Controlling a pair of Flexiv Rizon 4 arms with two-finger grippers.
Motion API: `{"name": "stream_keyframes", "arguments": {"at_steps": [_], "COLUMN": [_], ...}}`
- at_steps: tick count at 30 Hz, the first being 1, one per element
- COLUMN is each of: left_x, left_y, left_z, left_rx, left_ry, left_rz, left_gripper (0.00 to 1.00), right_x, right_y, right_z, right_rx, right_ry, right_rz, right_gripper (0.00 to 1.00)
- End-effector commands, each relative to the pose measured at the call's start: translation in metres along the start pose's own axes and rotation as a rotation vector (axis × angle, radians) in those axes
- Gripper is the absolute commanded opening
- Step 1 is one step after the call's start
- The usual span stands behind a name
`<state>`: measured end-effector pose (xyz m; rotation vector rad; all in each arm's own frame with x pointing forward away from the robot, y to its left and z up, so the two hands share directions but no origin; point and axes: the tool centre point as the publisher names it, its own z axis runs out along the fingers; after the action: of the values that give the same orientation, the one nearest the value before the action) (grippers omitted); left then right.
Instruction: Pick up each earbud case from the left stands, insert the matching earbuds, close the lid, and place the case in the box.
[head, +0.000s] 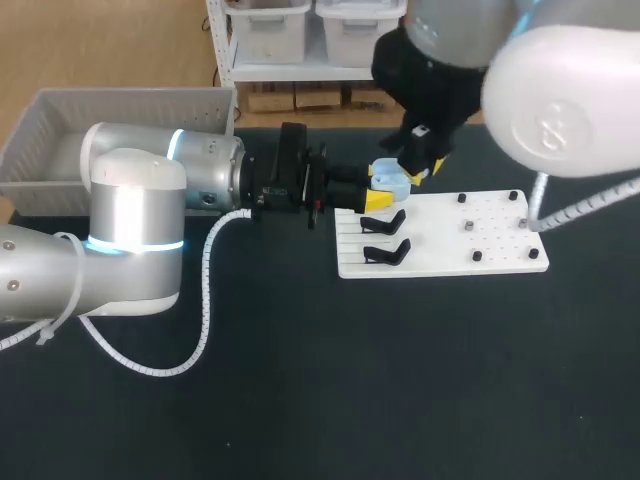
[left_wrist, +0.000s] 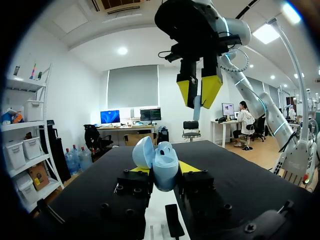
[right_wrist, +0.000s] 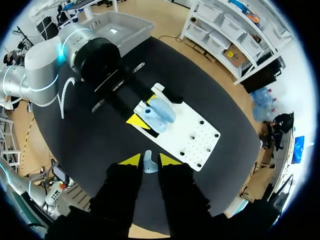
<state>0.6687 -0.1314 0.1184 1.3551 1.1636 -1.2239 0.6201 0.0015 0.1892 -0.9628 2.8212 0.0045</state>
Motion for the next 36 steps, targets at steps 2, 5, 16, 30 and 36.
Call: {"name": "stream_keyframes", "arguments": {"at_steps": [2,5,16,30,36], "left_x": [0.001,0.001,0.001,0.001,0.001], "left_y": [-0.001,-0.001,-0.001,-0.001,-0.001], "left_z": [0.0,0.0,0.0,0.0,0.0], "left_rx": [-0.004,-0.004,-0.004,-0.004,-0.004], "left_ry": [-0.002,-0.002,-0.002,-0.002,-0.002], "left_rz": [0.003,0.003,0.003,0.003,0.003], "left_gripper": [0.0,0.0,0.0,0.0,0.0], "right_x": [-0.018,-0.023,-0.034,-0.039,-0.041], "right_y": [0.004,0.004,0.006,0.007,0.005], "right_z": [0.006,0.01,0.019,0.025,0.031], "right_rx": [0.014,0.019,0.032,0.034,0.032], "right_ry": [0.054,0.064,0.103,0.117,0.124], "right_rz": [0.008,0.018,0.036,0.018,0.015], "right_gripper": [0.0,0.0,0.0,0.0,0.0]}}
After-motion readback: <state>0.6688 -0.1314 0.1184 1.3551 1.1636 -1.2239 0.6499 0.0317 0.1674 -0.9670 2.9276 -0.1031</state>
